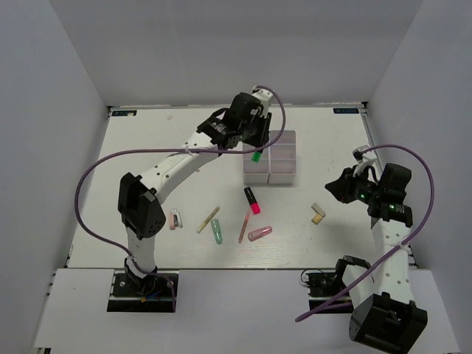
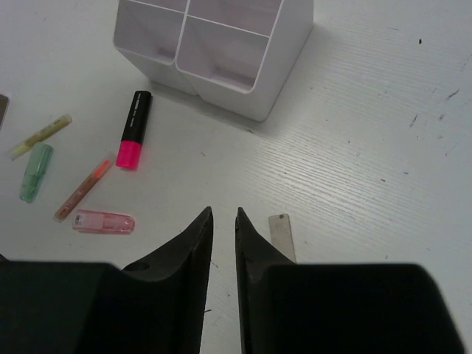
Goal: Sort the stationery into containers
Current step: Place the pen in the storage box.
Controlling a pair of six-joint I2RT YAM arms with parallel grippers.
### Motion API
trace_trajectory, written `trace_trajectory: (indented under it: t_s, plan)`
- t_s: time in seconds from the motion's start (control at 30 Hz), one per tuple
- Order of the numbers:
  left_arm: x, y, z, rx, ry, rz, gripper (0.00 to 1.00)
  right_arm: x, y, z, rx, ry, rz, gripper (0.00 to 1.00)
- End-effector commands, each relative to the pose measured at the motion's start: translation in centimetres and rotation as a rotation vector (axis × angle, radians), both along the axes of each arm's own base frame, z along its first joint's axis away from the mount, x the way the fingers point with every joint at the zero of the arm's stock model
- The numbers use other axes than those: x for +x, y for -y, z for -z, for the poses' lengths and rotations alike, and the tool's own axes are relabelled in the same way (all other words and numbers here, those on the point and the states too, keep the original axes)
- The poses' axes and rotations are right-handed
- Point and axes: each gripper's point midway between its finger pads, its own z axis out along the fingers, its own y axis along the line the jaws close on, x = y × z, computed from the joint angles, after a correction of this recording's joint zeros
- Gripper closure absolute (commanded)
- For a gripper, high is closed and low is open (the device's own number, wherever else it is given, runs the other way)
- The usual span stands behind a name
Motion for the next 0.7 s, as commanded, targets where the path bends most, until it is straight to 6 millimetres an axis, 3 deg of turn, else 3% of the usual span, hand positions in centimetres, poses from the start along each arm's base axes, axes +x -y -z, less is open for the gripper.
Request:
trace_trajectory:
  t_s: [0.0,0.07,0.1,0.2,0.23,0.27,0.37,0.4,0.43,0.67]
  plan:
    - [1.2,3.4,-3.8,-0.081,0.172,0.194,1.00,-0.2,-0.4,0.1,0.016,-0.003,-0.034,0.77]
    - [1.6,4.5,-3.2,-0.099,0.230,0.250,1.00,-0.2,-0.4,0.2,0.018,-0.005,-0.032,0.77]
    - [1.8,5.6,-4.5,-0.158,0.294,0.287,1.00,-0.2,-0.4,0.2,0.019,-0.008,-0.032,0.76]
    - [2.1,7.9,-5.4,-0.234,0.389,0.378,1.00,-0.2,-0.4,0.5,0.018,-0.013,-0.034,0.76]
    - [2.8,8.8,-4.4,-0.239,0.384,0.386,1.00,-0.2,-0.5,0.7,0.019,-0.016,-0.040,0.76]
    - [3.5,9.3,-6.2,-0.237,0.450,0.409,1.00,-0.2,-0.5,0.7,0.018,-0.017,-0.040,0.74]
    - [3.7,11.3,-7.4,-0.291,0.540,0.527,1.00,-0.1,-0.3,0.9,0.017,-0.024,-0.035,0.74]
    - [3.5,11.5,-6.7,-0.301,0.546,0.553,1.00,-0.1,-0.4,0.9,0.015,-0.021,-0.039,0.74]
    - [3.5,11.8,-7.7,-0.322,0.604,0.567,1.00,-0.2,-0.4,1.0,0.017,-0.025,-0.039,0.74]
    - [4.7,12.8,-5.3,-0.289,0.670,0.616,1.00,-0.1,-0.3,1.2,0.015,-0.025,-0.037,0.71]
